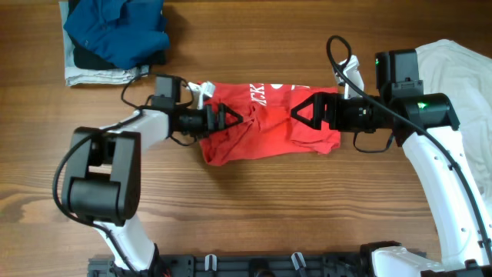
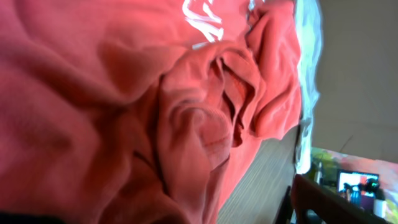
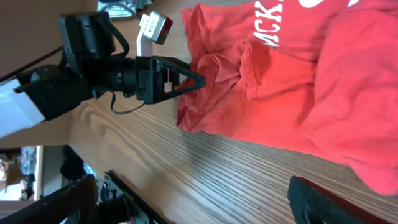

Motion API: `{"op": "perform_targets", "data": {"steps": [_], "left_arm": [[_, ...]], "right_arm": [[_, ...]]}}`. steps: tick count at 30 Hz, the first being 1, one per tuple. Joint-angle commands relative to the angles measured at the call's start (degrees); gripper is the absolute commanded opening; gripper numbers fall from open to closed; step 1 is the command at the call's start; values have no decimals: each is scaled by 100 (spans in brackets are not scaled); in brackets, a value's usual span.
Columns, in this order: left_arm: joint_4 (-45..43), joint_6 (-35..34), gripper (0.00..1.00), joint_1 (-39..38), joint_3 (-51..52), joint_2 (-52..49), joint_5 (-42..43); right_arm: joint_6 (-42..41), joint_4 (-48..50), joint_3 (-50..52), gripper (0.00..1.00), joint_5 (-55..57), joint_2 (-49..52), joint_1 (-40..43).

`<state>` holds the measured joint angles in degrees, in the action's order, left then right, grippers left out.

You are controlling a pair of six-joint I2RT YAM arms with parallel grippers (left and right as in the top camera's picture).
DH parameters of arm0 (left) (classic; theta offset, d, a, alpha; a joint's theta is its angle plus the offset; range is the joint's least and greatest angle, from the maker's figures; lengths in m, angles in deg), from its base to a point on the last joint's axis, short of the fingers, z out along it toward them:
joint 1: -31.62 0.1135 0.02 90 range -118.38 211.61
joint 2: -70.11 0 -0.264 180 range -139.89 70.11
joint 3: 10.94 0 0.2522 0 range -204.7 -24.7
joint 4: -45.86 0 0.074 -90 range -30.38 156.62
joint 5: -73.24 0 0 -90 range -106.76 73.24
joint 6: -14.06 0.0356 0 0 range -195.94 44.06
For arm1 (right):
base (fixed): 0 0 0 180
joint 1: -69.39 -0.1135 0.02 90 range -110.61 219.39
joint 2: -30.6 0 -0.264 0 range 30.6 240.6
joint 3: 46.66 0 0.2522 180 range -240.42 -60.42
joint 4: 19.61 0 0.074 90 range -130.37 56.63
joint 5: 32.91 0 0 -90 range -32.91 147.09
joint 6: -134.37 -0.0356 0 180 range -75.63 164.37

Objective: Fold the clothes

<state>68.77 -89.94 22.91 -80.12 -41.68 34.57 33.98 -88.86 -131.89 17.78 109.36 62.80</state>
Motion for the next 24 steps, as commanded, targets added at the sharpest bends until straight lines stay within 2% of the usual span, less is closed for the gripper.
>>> {"op": "perform_targets", "data": {"steps": [1,2,4,6,7,8,13,14,16,19,20,24], "left_arm": [[195,-450,89,-400,354,-525,-1738],[131,-450,88,-404,354,-525,-1735],[-109,-623,79,-404,354,-525,-1757],[-339,-1099,44,-404,354,-525,-2103],[-358,-1220,15,-402,354,-525,-2304],[-354,-1220,4,-402,354,-525,-2378],[258,-1088,4,-105,341,-505,-3357],[719,-739,4,188,227,-442,-3501],[1432,-494,4,595,-101,-334,-3661],[2702,-109,4,1209,-962,-127,-4382],[3075,72,4,1322,-1311,-76,-4395],[4387,205,4,1167,-2643,-28,-4395]], "right_arm": [[144,-83,-4,98,238,-17,-31],[146,-122,-4,98,251,-17,-31],[190,-184,-4,98,249,-17,-31],[184,-232,-4,97,339,-17,-31],[184,-286,-4,97,444,-17,-31],[188,-334,-4,97,525,-17,-31],[212,-396,-4,97,640,-17,-31],[278,-402,-4,97,643,-17,-31],[289,-404,-4,97,656,-17,-31],[299,-442,-4,97,658,-17,-31],[365,-442,-4,97,656,-17,-31],[424,-433,-4,97,787,-17,-31]]}}
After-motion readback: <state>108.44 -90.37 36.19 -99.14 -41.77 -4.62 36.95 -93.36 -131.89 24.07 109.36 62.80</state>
